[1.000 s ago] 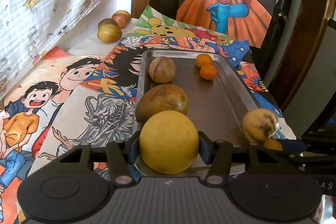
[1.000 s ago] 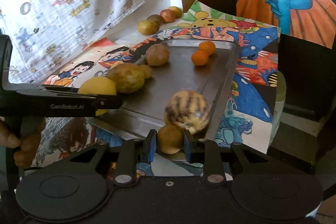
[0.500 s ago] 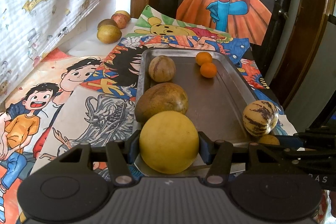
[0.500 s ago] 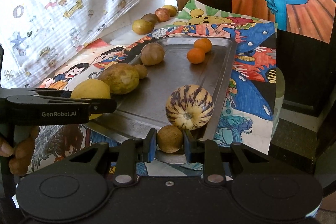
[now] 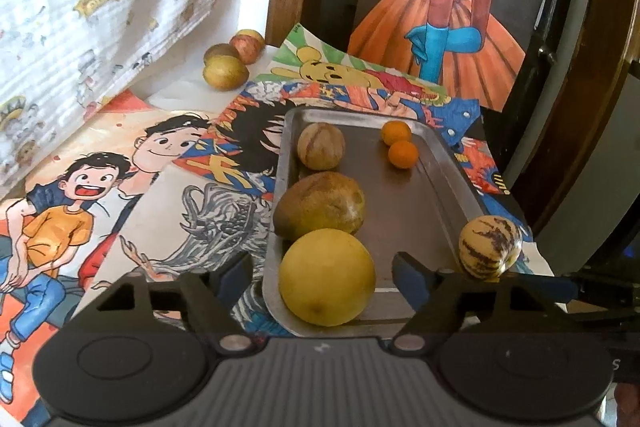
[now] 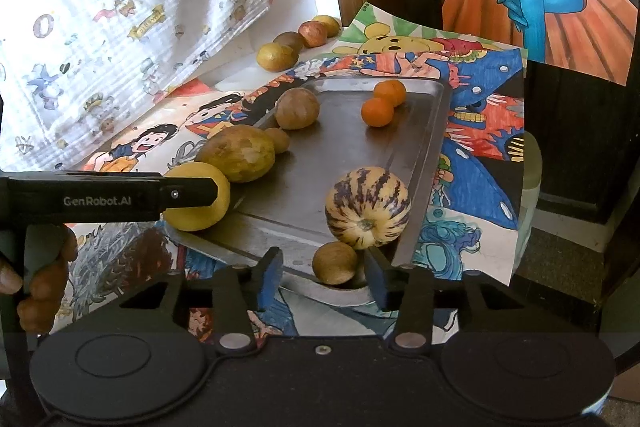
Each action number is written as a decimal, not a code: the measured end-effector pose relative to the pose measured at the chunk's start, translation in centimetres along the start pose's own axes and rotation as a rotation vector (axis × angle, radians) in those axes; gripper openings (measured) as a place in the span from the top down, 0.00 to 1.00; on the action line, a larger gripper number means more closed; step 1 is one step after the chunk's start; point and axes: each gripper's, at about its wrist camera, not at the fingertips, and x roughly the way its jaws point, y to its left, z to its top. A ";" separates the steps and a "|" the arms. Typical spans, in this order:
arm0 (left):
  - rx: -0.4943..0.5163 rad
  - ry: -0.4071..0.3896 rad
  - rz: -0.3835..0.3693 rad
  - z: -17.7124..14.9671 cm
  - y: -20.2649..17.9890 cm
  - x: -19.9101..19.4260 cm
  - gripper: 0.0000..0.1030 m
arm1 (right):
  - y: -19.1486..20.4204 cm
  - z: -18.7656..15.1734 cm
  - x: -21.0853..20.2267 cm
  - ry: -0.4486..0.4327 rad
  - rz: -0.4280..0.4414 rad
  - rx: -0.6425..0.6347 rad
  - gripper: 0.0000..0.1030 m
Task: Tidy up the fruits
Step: 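Open both tools to release the fruits and withdraw from the tray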
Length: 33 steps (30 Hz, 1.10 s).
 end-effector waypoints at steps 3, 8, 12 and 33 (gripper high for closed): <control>-0.015 -0.018 0.015 -0.1 0.2 -0.7 0.13 | 0.2 -0.1 -0.5 -0.001 -0.005 0.005 0.42; -0.044 -0.062 0.069 -0.5 0.7 -2.3 0.01 | 0.1 -0.2 -1.7 -0.011 -0.007 0.046 0.19; -0.065 -0.059 0.094 -0.8 1.1 -3.4 0.01 | 0.5 -0.3 -3.0 -0.016 -0.009 0.065 0.06; -0.087 0.013 0.218 -4.8 4.1 -10.8 0.01 | 6.4 -1.1 -5.7 0.172 0.011 0.129 0.01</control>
